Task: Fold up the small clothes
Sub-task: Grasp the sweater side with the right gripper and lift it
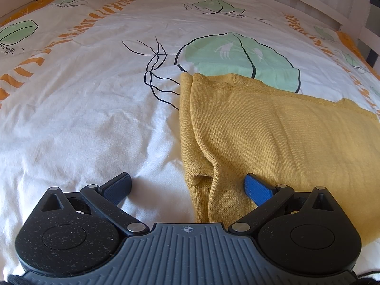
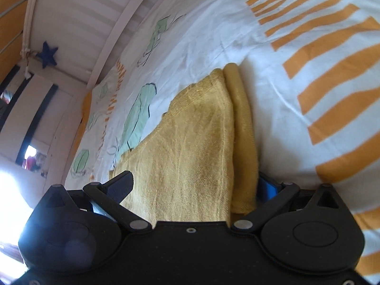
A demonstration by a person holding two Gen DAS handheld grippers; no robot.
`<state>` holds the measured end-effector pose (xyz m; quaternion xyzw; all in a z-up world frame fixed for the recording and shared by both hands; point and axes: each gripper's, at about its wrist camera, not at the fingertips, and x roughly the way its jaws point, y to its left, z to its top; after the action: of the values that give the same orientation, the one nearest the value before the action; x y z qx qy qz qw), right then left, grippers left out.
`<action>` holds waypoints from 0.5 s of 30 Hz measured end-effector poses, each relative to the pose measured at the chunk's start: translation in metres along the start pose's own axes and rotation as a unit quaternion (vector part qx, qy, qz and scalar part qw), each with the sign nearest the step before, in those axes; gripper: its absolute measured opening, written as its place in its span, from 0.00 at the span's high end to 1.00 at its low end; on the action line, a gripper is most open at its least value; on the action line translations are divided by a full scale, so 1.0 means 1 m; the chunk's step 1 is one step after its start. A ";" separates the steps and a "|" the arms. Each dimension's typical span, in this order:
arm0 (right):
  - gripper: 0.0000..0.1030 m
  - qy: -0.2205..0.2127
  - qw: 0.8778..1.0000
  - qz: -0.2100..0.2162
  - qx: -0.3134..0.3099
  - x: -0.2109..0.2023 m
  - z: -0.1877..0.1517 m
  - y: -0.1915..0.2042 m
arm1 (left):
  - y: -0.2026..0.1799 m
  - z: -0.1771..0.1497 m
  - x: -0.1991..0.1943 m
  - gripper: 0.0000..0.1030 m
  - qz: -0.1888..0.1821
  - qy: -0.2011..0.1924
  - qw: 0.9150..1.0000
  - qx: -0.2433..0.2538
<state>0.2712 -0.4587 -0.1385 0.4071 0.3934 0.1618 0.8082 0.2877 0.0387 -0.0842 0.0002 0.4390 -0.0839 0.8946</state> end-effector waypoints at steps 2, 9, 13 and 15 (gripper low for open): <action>0.00 0.000 1.000 0.005 -0.005 0.002 0.001 0.000 | 0.000 0.000 0.000 0.00 0.000 0.000 1.000 -0.001; 0.41 0.004 1.000 0.009 -0.010 0.004 0.002 0.008 | 0.006 0.005 -0.002 0.01 -0.013 0.002 1.000 -0.023; 0.69 0.013 0.999 -0.047 -0.011 0.009 0.001 0.019 | 0.012 0.009 -0.010 0.02 -0.010 -0.014 0.999 -0.040; 0.71 0.008 0.997 -0.073 -0.026 0.008 0.000 0.035 | 0.014 0.012 -0.016 0.02 0.003 -0.027 0.999 -0.038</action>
<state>0.2785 -0.4323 -0.1152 0.3552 0.4245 0.1163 0.8247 0.2898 0.0536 -0.0650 -0.0351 0.4174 -0.0646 0.9058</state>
